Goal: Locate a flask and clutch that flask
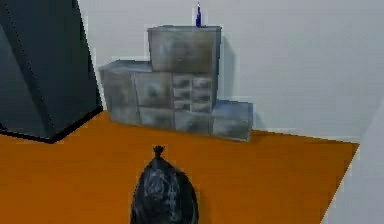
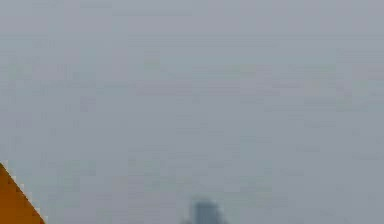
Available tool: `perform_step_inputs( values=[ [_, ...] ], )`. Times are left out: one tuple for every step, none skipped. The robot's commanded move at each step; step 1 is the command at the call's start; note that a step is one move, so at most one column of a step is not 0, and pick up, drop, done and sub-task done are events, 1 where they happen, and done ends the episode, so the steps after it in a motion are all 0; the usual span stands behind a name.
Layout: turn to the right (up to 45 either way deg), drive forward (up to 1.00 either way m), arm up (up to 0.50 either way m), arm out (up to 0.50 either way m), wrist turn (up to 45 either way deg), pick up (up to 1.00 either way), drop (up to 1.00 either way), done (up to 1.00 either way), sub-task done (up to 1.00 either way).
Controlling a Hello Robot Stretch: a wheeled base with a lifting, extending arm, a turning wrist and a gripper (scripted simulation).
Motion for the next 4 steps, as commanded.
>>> perform_step_inputs(
  values=[
    [-45.0, 0.0, 0.0, 0.0, 0.0, 0.0, 0.0, 0.0, 0.0],
    [-12.0, 0.0, 0.0, 0.0, 0.0, 0.0, 0.0, 0.0, 0.0],
    [0.0, 0.1, 0.0, 0.0, 0.0, 0.0, 0.0, 0.0, 0.0],
    [-30.0, 0.0, 0.0, 0.0, 0.0, 0.0, 0.0, 0.0, 0.0]
  ],
)
